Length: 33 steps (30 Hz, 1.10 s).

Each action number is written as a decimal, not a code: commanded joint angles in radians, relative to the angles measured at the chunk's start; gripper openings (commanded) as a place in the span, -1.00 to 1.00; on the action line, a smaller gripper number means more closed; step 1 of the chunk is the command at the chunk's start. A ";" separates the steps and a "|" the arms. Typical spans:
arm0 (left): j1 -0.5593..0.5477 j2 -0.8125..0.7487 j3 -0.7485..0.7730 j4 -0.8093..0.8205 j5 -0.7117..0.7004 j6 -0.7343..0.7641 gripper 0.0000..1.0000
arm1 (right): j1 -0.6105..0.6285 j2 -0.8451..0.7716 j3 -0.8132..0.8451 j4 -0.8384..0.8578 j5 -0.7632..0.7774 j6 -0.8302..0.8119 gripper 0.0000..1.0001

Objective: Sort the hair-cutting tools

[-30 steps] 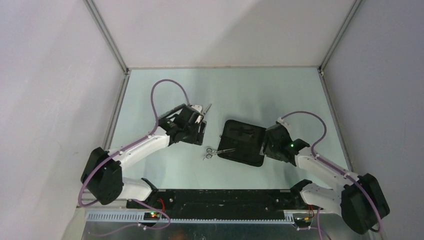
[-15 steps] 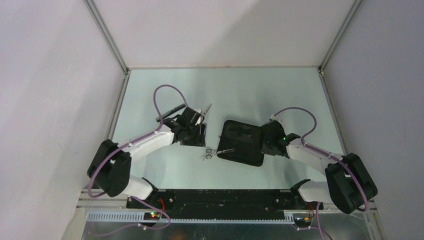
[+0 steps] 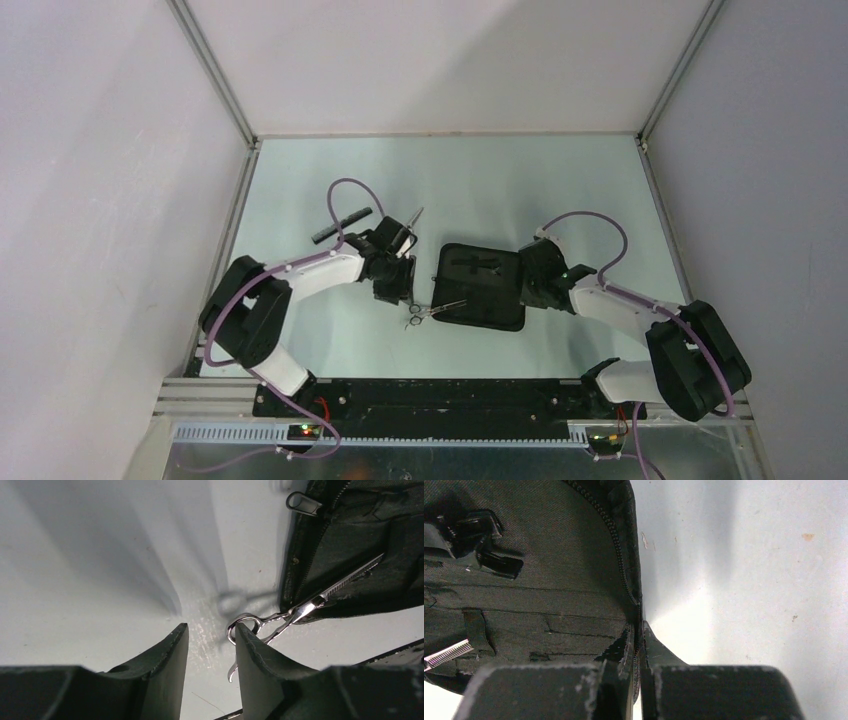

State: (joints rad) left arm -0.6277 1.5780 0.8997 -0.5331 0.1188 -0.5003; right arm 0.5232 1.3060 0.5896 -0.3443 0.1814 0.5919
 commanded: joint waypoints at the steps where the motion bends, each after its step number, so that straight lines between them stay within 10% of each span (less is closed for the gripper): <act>1: 0.006 0.016 0.044 0.008 0.067 -0.007 -0.11 | 0.020 0.034 0.003 0.055 -0.021 0.020 -0.97; 33: -0.019 0.054 0.106 0.044 0.040 -0.001 -1.00 | 0.087 0.021 0.003 0.077 0.007 0.007 -1.00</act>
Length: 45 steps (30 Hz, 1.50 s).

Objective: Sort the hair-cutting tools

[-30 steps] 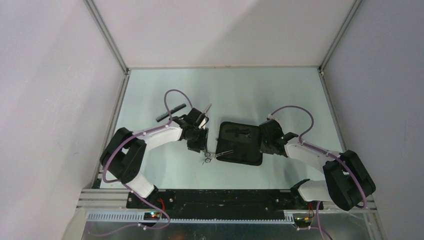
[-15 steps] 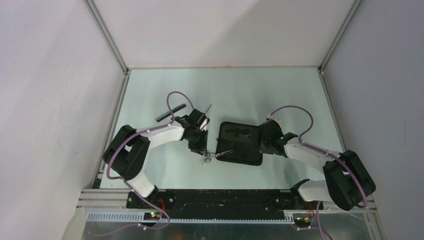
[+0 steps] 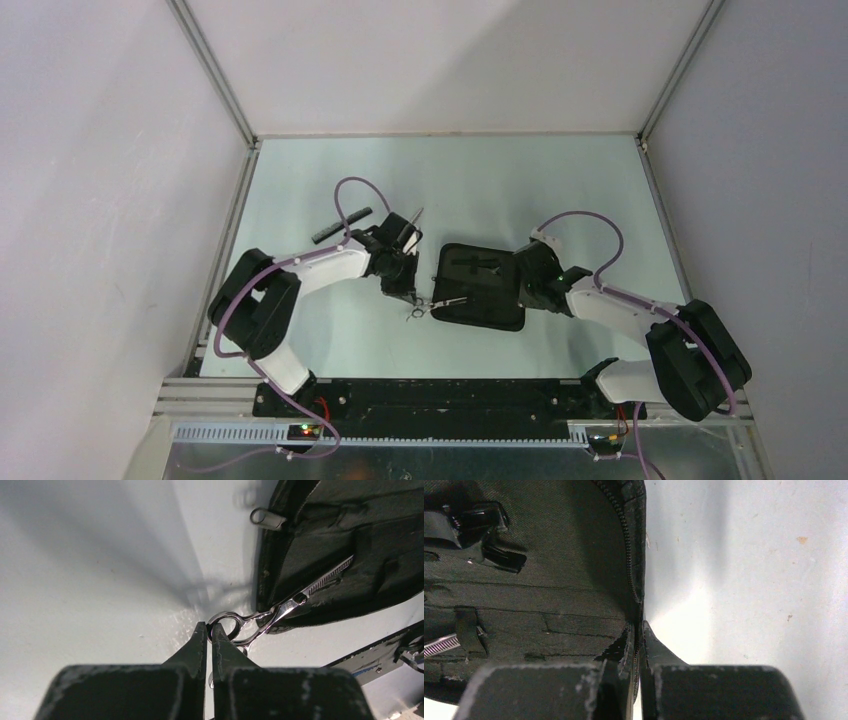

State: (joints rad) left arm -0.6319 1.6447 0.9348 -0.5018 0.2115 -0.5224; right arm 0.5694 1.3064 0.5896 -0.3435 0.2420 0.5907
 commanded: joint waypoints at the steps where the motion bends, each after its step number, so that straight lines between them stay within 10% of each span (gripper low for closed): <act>1: -0.019 -0.008 0.082 0.005 -0.078 0.046 -1.00 | 0.046 0.019 0.003 0.083 -0.048 0.002 -1.00; 31: -0.118 0.046 0.241 -0.043 -0.349 0.486 -1.00 | 0.186 -0.017 -0.030 0.257 -0.026 -0.314 -1.00; 45: -0.075 0.173 0.394 0.036 -0.344 0.568 -0.60 | 0.198 -0.011 -0.030 0.247 -0.024 -0.298 -0.97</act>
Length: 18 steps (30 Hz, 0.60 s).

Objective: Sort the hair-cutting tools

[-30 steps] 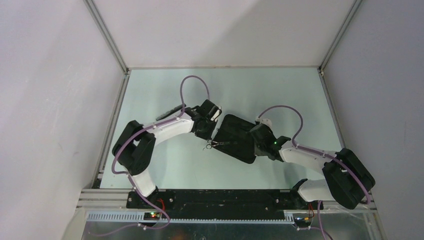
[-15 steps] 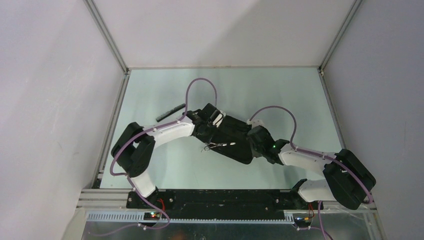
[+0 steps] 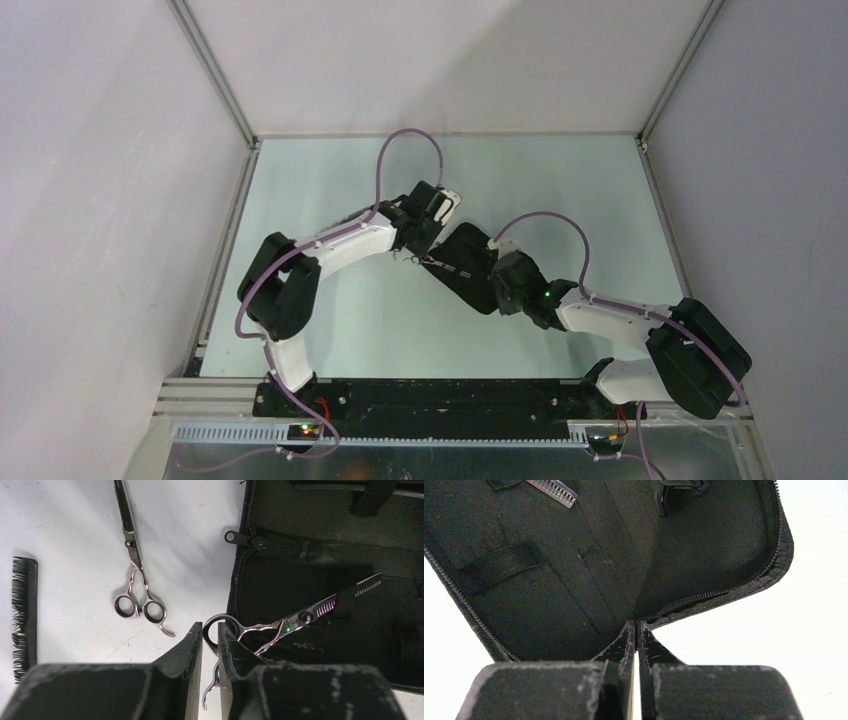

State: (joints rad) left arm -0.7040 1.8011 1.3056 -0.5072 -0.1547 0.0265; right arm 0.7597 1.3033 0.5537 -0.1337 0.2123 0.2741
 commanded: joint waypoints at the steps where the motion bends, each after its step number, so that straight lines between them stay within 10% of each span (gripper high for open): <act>1: -0.003 0.018 0.018 0.042 0.035 0.012 -0.59 | 0.008 -0.013 0.006 0.026 0.022 0.035 -0.96; 18: -0.023 -0.069 -0.223 0.026 0.216 -0.194 -0.51 | -0.096 -0.095 0.015 -0.077 0.090 0.170 -0.08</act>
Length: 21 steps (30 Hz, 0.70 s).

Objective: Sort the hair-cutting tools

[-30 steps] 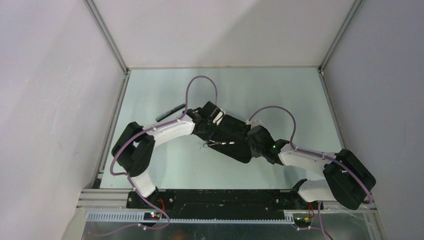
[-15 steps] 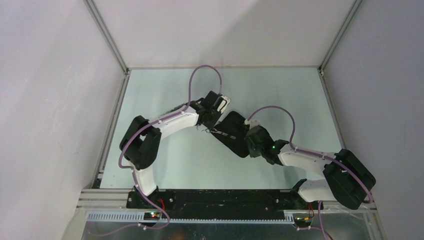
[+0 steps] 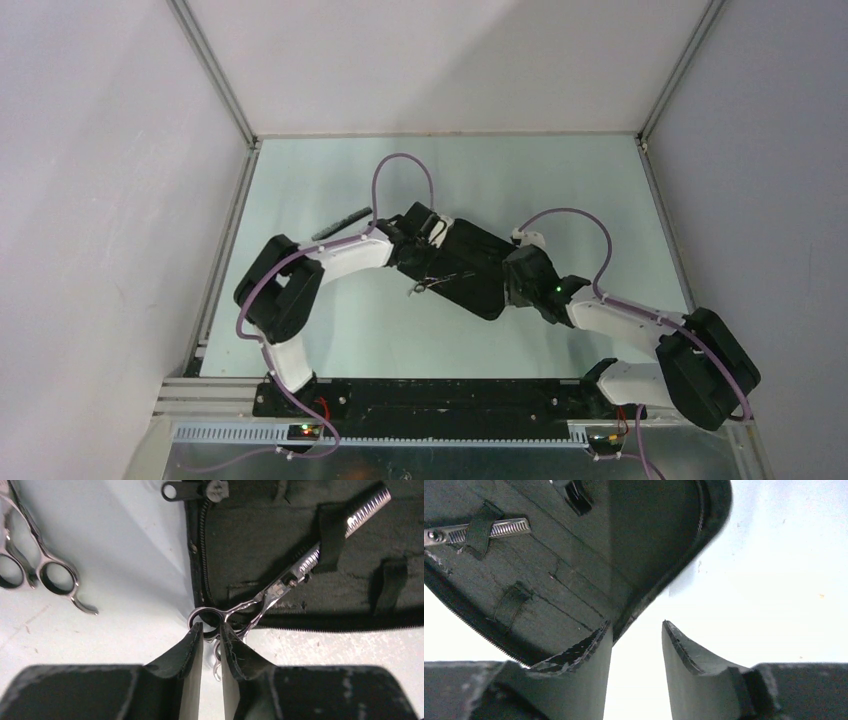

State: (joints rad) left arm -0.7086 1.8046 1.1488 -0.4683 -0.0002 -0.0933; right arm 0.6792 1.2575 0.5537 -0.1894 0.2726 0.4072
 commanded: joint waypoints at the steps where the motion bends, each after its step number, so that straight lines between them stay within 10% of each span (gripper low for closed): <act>1: -0.020 -0.088 -0.075 -0.008 0.062 -0.091 -0.46 | -0.015 -0.063 0.015 -0.025 0.027 0.040 0.01; 9: 0.027 -0.221 -0.040 -0.013 0.005 -0.147 0.11 | -0.021 -0.101 0.022 -0.048 -0.026 0.091 0.22; 21: 0.082 0.048 0.212 -0.082 -0.025 -0.088 0.15 | -0.028 0.040 0.091 -0.105 -0.032 0.288 0.08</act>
State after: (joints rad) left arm -0.6239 1.7828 1.3247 -0.5117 -0.0158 -0.2039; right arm 0.6567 1.2572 0.5800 -0.2638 0.2356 0.6128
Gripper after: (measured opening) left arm 0.580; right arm 0.562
